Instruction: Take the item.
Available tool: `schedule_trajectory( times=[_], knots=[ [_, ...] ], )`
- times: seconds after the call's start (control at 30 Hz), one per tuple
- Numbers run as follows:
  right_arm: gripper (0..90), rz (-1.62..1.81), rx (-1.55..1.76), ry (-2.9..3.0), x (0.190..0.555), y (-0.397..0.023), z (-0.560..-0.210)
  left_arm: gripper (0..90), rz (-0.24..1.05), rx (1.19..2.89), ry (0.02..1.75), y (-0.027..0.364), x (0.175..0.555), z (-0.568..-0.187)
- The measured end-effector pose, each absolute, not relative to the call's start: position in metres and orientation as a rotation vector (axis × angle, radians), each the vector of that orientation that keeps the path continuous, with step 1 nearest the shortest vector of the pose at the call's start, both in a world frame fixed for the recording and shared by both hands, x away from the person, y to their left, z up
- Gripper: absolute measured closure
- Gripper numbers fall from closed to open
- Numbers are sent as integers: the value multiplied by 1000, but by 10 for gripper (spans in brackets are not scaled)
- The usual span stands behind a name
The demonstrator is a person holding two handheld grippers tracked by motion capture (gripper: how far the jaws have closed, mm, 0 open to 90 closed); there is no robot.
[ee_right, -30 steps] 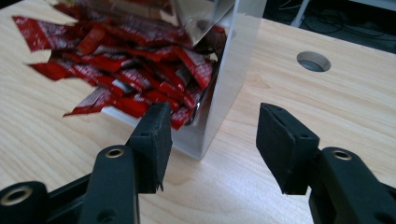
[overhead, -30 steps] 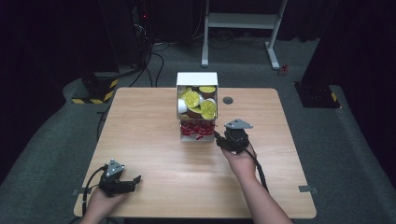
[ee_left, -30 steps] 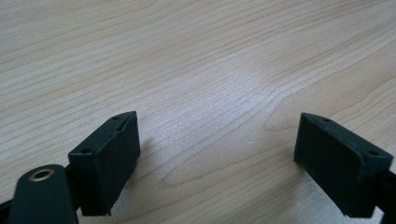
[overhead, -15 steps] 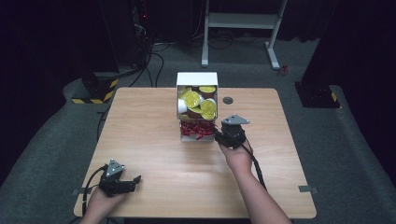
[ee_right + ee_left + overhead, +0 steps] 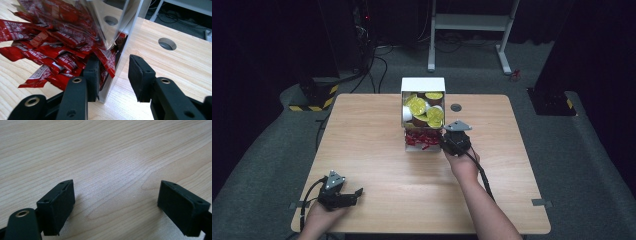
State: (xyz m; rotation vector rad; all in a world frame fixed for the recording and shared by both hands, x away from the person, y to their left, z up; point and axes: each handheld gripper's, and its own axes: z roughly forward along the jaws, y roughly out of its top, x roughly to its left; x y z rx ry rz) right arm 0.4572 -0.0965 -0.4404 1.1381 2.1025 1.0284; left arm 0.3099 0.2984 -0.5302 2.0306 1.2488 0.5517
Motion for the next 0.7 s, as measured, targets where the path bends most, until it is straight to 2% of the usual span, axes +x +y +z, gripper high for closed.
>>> schedule_trajectory(
  times=[0.53,0.7],
  knots=[
    [774,1008,1065,2120,461,-92,-446,147,551,2032,1249,298,310,-530],
    [791,1009,1031,2129,462,-92,-447,147,551,2032,1249,298,310,-530]
  ],
)
